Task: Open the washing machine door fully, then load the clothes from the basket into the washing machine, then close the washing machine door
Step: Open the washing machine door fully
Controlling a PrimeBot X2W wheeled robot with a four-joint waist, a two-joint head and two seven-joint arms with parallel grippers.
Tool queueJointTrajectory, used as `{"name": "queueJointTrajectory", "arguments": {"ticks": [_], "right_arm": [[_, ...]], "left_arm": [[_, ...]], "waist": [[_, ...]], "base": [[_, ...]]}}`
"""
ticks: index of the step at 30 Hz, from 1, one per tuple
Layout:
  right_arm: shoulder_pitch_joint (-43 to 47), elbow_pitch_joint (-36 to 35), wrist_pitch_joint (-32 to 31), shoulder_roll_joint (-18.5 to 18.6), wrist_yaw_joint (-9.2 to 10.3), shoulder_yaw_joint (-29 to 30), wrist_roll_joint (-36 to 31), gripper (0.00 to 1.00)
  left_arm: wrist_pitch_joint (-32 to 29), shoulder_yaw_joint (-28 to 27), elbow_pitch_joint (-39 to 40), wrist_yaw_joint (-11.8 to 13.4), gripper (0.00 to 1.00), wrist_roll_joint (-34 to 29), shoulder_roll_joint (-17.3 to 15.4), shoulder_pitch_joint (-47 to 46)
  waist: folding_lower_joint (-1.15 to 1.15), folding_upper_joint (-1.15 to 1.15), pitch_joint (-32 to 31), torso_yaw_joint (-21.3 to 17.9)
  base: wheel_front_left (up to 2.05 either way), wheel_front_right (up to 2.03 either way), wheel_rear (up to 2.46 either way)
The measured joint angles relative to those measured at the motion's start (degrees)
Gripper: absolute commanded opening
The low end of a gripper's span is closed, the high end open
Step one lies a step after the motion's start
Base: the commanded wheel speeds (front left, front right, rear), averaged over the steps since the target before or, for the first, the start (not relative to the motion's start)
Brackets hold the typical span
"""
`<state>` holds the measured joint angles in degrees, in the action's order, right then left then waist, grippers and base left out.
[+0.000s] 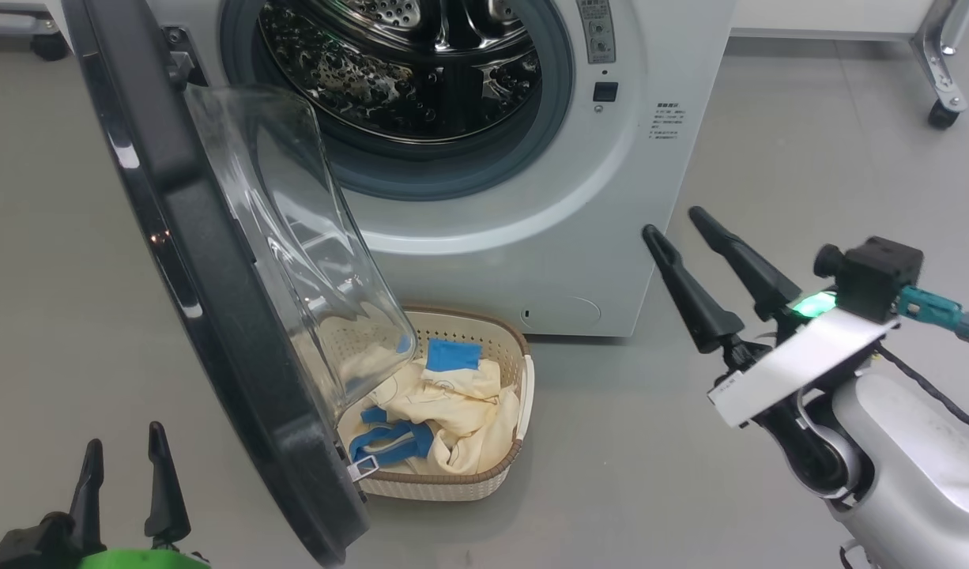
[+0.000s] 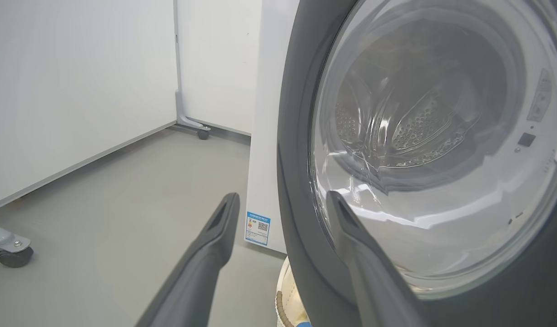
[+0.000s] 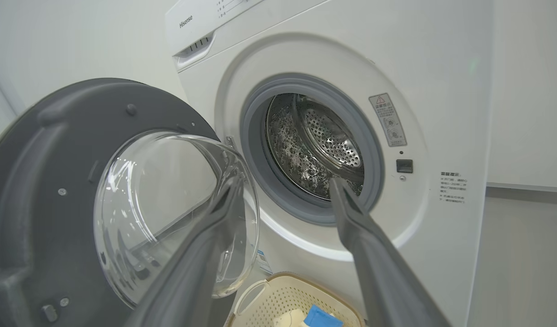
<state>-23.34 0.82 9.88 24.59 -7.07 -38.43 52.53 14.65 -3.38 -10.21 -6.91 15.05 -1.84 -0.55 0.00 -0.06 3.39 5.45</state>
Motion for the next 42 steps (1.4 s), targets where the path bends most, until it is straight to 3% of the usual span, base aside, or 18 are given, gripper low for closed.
{"name": "queueJointTrajectory", "arguments": {"ticks": [5, 13, 17, 22, 32, 42], "right_arm": [[4.21, 4.41, 7.12, 2.01, 0.0, 3.21, -2.82, 1.0], [9.72, 8.83, 5.43, -0.43, -0.01, 5.21, -5.57, 1.0], [10.95, 8.13, 4.93, -2.97, 0.1, 11.39, -9.57, 1.0], [14.16, 7.21, 4.92, -3.98, 1.62, 17.52, -14.56, 1.0], [19.68, 6.54, 4.92, -6.43, 2.59, 25.69, -22.57, 1.0], [24.46, 7.36, 4.92, -8.78, 2.57, 30.25, -29.03, 1.0]], "left_arm": [[0.0, 0.14, -0.07, 0.0, 1.0, -0.55, 0.0, 0.31], [0.0, -1.77, -0.08, -0.01, 1.0, -1.25, -0.01, 2.69], [0.0, -2.19, -0.04, -0.01, 1.0, -1.49, -0.01, 3.44], [0.0, -1.81, 0.0, -0.01, 1.0, -1.51, -0.01, 3.46], [0.0, -1.79, 0.02, -0.02, 1.0, -1.51, -0.01, 3.46], [0.0, -1.7, -0.02, -0.02, 1.0, -1.49, -0.01, 3.46]], "waist": [[0.0, 0.0, -0.55, -0.97], [0.0, 0.0, -1.3, -2.9], [0.0, 0.0, -1.6, -4.19], [0.0, 0.0, -1.73, -5.22], [0.0, 0.0, -1.31, -5.66], [0.0, 0.0, -1.49, -5.29]], "base": [[0.0, 0.0, 0.0], [0.0, 0.0, 0.0], [0.0, 0.0, 0.0], [0.0, 0.0, 0.0], [0.0, 0.0, 0.0], [0.0, 0.0, 0.0]]}}
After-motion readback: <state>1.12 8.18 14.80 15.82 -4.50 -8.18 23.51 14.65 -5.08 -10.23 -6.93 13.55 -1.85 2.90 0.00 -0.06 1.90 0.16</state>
